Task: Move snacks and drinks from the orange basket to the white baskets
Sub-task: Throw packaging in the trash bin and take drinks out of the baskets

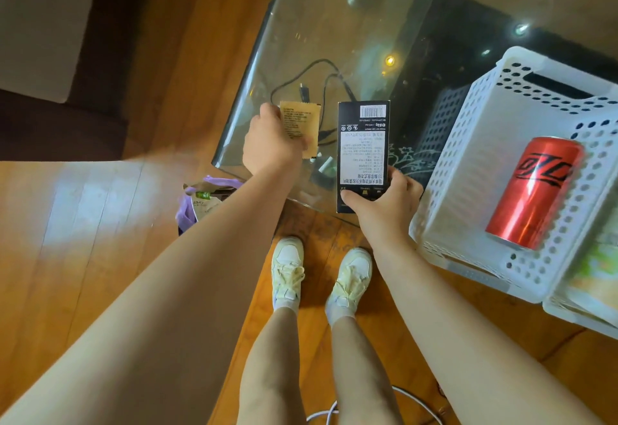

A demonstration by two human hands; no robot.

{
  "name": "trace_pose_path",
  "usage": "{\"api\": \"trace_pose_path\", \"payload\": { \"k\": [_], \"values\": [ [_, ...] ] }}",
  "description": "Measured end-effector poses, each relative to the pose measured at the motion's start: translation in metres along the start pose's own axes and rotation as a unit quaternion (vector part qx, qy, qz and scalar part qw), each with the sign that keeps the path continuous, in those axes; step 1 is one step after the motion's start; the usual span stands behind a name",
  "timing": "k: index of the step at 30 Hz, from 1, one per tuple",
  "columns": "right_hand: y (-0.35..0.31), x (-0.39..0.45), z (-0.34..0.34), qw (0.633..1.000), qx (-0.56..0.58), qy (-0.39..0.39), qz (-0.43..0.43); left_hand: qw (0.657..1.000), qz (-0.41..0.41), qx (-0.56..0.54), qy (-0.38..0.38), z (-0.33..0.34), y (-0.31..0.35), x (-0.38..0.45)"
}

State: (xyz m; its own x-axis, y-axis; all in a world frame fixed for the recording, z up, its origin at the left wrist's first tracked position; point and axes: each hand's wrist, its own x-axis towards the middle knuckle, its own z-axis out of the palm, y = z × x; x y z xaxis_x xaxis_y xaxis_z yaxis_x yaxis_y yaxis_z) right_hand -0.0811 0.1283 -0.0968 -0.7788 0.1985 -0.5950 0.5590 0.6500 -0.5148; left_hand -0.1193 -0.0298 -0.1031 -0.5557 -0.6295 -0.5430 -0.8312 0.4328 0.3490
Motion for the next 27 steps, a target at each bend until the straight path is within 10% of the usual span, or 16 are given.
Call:
{"api": "trace_pose_path", "payload": {
  "k": [10, 27],
  "values": [
    [-0.007, -0.021, 0.003, 0.995, 0.082, -0.027, -0.041, 0.993, 0.020, -0.114, -0.014, -0.003, -0.037, -0.046],
    [0.033, -0.078, 0.093, 0.958, -0.106, -0.237, -0.121, 0.908, -0.318, -0.273, -0.012, -0.013, -0.246, -0.079]
  ]
}}
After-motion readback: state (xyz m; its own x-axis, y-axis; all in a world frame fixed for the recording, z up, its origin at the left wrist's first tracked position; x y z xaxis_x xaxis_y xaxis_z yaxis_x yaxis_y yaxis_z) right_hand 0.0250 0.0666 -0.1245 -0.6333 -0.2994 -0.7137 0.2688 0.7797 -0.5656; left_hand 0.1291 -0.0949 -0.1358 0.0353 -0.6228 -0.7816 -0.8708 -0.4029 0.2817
